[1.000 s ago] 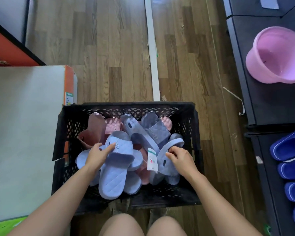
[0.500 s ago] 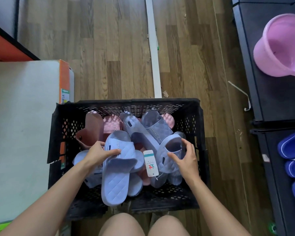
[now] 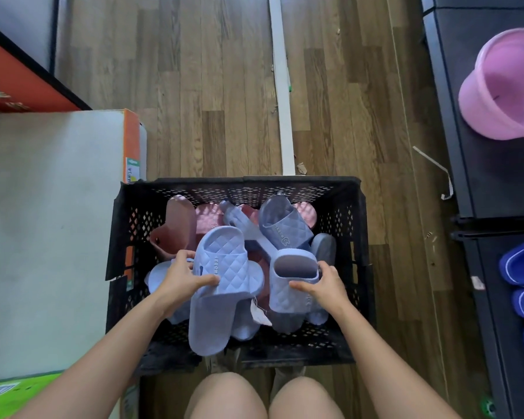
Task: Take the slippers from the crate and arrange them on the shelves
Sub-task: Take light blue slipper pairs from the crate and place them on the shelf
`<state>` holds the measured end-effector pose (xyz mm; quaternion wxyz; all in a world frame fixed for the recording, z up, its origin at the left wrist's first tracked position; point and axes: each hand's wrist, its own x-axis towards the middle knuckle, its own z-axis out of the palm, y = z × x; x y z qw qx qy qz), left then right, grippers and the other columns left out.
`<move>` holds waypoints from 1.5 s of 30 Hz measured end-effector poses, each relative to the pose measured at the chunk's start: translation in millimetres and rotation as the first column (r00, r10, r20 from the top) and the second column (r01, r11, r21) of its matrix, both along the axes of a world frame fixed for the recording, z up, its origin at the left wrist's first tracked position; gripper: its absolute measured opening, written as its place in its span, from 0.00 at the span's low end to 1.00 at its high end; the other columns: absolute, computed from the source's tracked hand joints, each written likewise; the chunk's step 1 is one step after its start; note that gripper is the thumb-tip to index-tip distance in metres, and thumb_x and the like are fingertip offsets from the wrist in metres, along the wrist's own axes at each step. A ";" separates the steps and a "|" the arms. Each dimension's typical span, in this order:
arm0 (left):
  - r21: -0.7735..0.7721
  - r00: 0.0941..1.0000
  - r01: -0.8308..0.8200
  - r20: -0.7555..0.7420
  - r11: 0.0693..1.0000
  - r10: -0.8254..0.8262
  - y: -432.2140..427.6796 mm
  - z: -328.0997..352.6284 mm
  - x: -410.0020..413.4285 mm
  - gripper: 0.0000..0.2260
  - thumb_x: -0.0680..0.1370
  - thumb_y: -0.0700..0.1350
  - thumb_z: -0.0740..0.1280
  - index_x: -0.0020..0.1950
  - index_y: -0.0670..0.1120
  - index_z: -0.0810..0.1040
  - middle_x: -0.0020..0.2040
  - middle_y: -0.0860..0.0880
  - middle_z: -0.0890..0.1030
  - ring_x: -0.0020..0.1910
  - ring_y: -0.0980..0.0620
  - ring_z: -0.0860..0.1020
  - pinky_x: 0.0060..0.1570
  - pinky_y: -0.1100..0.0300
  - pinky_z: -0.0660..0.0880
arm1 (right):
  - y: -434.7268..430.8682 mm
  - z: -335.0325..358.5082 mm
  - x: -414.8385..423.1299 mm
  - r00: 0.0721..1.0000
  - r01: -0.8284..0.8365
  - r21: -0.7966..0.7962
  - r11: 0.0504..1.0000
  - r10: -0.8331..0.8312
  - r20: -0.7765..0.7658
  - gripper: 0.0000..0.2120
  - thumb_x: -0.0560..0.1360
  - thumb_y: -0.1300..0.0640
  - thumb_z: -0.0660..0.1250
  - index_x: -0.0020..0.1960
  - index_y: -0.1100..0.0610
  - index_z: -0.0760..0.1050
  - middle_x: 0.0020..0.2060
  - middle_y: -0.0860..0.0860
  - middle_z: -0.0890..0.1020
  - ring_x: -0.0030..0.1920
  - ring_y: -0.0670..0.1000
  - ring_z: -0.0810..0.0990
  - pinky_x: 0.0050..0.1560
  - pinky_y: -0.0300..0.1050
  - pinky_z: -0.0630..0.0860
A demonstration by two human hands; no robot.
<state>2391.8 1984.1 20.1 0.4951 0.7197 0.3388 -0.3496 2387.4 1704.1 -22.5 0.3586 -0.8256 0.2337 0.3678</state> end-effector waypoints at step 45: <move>-0.001 0.527 0.265 0.837 0.964 -0.144 -37.2 577.6 -8.9 0.28 0.58 0.58 0.73 0.56 0.56 0.73 0.48 0.55 0.81 0.47 0.54 0.80 0.43 0.59 0.78 | -51.4 624.2 -16.0 0.594 0.064 0.278 0.958 -0.260 0.761 0.19 0.65 0.55 0.77 0.49 0.49 0.72 0.43 0.45 0.80 0.44 0.46 0.79 0.43 0.46 0.79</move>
